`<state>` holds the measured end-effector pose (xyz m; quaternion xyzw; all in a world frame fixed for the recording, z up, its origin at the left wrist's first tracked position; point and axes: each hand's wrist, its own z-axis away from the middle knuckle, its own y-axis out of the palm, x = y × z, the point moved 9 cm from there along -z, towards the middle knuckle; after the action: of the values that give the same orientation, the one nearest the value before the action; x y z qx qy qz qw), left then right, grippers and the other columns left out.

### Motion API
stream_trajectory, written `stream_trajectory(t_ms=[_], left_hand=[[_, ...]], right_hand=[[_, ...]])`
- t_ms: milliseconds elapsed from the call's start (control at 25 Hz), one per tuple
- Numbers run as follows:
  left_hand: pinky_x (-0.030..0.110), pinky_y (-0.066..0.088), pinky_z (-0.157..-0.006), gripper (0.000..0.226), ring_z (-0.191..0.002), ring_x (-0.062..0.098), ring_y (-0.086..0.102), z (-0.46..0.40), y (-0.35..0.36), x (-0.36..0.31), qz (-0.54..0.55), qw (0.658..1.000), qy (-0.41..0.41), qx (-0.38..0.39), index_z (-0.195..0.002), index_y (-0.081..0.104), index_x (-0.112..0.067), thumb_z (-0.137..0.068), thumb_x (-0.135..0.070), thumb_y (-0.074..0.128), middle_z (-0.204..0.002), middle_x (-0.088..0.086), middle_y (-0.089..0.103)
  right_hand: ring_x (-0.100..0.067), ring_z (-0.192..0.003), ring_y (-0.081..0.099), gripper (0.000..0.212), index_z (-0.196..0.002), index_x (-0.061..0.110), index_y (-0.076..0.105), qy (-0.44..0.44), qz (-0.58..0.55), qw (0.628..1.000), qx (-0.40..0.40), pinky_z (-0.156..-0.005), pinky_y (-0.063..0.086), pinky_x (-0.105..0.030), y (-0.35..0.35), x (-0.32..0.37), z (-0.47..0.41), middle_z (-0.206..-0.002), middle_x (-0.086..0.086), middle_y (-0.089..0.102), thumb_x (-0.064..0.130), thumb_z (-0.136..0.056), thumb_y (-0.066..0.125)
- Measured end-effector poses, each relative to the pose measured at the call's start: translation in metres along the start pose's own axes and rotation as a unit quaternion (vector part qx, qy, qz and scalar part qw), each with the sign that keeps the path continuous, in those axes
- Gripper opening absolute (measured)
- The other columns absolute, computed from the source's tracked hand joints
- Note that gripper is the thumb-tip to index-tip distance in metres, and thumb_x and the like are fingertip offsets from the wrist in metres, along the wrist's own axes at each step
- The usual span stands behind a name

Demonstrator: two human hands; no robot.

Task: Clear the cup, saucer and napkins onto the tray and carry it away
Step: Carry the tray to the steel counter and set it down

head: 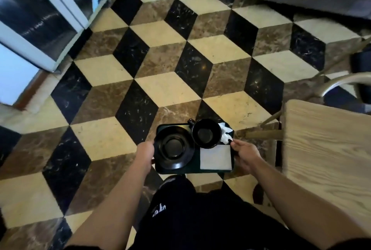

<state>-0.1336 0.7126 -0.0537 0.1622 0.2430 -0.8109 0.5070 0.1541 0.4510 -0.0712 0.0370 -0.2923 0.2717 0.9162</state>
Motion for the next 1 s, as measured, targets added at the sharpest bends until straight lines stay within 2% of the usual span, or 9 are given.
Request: stream_trajectory(t_ms=[120, 200, 320, 400, 520, 680, 840, 920, 1000], left_hand=[[0.039, 0.049, -0.067, 0.020, -0.080, 0.029, 0.057, -0.025, 0.024, -0.063, -0.035, 0.999, -0.007, 0.028, -0.092, 0.070, -0.011, -0.094, -0.013, 0.050, -0.090, 0.012, 0.064], [0.041, 0.049, -0.071, 0.016, -0.082, 0.029, 0.058, -0.040, 0.042, -0.101, -0.051, 0.998, -0.007, 0.042, -0.084, 0.068, -0.014, -0.091, -0.017, 0.054, -0.087, 0.011, 0.064], [0.041, 0.048, -0.071, 0.027, -0.085, 0.031, 0.061, -0.067, 0.072, -0.155, -0.094, 0.993, 0.018, 0.071, -0.108, 0.072, -0.004, -0.097, -0.019, 0.052, -0.090, 0.012, 0.068], [0.041, 0.049, -0.073, 0.034, -0.089, 0.032, 0.063, -0.081, 0.095, -0.186, -0.121, 0.989, 0.028, 0.084, -0.118, 0.071, -0.001, -0.097, -0.019, 0.052, -0.095, 0.013, 0.071], [0.040, 0.050, -0.070, 0.026, -0.088, 0.032, 0.064, -0.097, 0.134, -0.225, -0.137, 0.986, 0.029, 0.088, -0.104, 0.074, -0.003, -0.095, -0.016, 0.054, -0.097, 0.016, 0.073], [0.035, 0.047, -0.060, 0.019, -0.078, 0.031, 0.060, -0.110, 0.204, -0.285, -0.163, 0.982, 0.033, 0.087, -0.084, 0.068, -0.006, -0.094, -0.011, 0.053, -0.083, 0.017, 0.067], [0.040, 0.046, -0.066, 0.028, -0.084, 0.035, 0.063, -0.123, 0.261, -0.348, -0.185, 0.979, 0.054, 0.062, -0.100, 0.073, 0.002, -0.093, -0.015, 0.053, -0.095, 0.023, 0.071], [0.045, 0.053, -0.073, 0.032, -0.098, 0.042, 0.069, -0.133, 0.293, -0.379, -0.198, 0.977, 0.058, 0.063, -0.105, 0.075, 0.001, -0.093, -0.019, 0.052, -0.106, 0.025, 0.074], [0.050, 0.059, -0.078, 0.032, -0.100, 0.041, 0.070, -0.135, 0.324, -0.408, -0.200, 0.976, 0.058, 0.069, -0.106, 0.075, -0.001, -0.094, -0.019, 0.052, -0.108, 0.024, 0.075]], right_hand=[[-0.029, -0.107, 0.068, 0.027, -0.124, 0.008, 0.068, -0.017, -0.032, 0.999, -0.030, -0.097, 0.055, -0.047, 0.009, 0.040, -0.014, -0.115, -0.011, 0.072, 0.007, -0.098, 0.061], [-0.029, -0.106, 0.070, 0.025, -0.121, 0.010, 0.070, -0.026, -0.041, 0.998, -0.050, -0.097, 0.057, -0.049, 0.013, 0.065, -0.025, -0.116, -0.011, 0.073, 0.009, -0.097, 0.064], [-0.029, -0.104, 0.071, 0.031, -0.127, 0.007, 0.067, -0.023, -0.082, 0.994, -0.075, -0.097, 0.057, -0.051, 0.014, 0.095, -0.043, -0.117, -0.012, 0.073, 0.008, -0.096, 0.064], [-0.028, -0.099, 0.071, 0.031, -0.127, 0.002, 0.065, -0.019, -0.109, 0.990, -0.082, -0.088, 0.059, -0.044, 0.014, 0.114, -0.057, -0.116, -0.014, 0.072, 0.006, -0.097, 0.062], [-0.023, -0.092, 0.071, 0.026, -0.123, 0.003, 0.067, -0.017, -0.137, 0.987, -0.083, -0.066, 0.061, -0.031, 0.011, 0.146, -0.083, -0.107, -0.010, 0.073, 0.005, -0.098, 0.062], [-0.020, -0.089, 0.071, 0.028, -0.125, 0.003, 0.068, -0.020, -0.146, 0.986, -0.082, -0.056, 0.059, -0.023, -0.006, 0.211, -0.134, -0.101, -0.007, 0.073, 0.007, -0.098, 0.062], [-0.020, -0.091, 0.069, 0.028, -0.126, -0.001, 0.066, -0.024, -0.138, 0.988, -0.068, -0.058, 0.059, -0.020, -0.025, 0.283, -0.173, -0.107, -0.009, 0.072, 0.007, -0.100, 0.059], [-0.019, -0.095, 0.069, 0.029, -0.127, -0.001, 0.065, -0.028, -0.139, 0.988, -0.062, -0.065, 0.060, -0.023, -0.036, 0.321, -0.194, -0.108, -0.009, 0.072, 0.006, -0.100, 0.057], [-0.021, -0.097, 0.070, 0.028, -0.127, -0.001, 0.065, -0.032, -0.145, 0.987, -0.064, -0.074, 0.060, -0.028, -0.046, 0.353, -0.213, -0.107, -0.008, 0.073, 0.006, -0.101, 0.056]])
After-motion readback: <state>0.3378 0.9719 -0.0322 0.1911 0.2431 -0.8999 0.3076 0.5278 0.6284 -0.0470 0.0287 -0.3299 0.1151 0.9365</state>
